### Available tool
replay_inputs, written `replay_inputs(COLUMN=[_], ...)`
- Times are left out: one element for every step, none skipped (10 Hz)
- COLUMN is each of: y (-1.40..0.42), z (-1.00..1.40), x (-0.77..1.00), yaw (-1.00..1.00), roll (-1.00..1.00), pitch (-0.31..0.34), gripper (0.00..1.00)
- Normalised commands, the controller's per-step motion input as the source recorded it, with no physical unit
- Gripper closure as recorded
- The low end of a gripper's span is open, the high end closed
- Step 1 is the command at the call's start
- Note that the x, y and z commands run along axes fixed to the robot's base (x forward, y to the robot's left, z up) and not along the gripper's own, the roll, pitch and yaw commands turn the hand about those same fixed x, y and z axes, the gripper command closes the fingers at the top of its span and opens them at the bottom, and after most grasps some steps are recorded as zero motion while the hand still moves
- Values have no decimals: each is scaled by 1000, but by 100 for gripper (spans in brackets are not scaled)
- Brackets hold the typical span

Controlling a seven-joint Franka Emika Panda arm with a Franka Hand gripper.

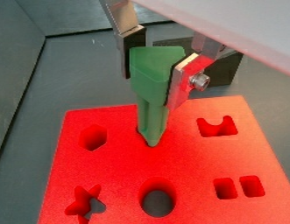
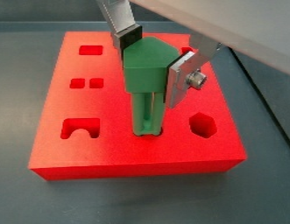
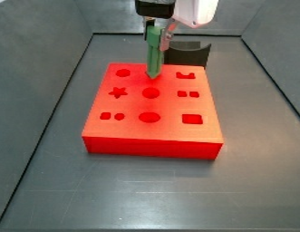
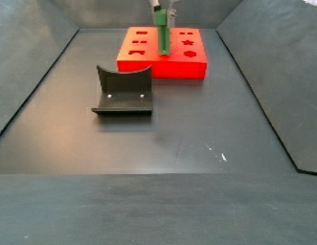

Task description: Insert the 3 prong object.

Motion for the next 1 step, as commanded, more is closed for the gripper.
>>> replay_inputs(y=[0], z=[0], x=[0], yaw=[0], roll=[0], pitch=[0], gripper=[100])
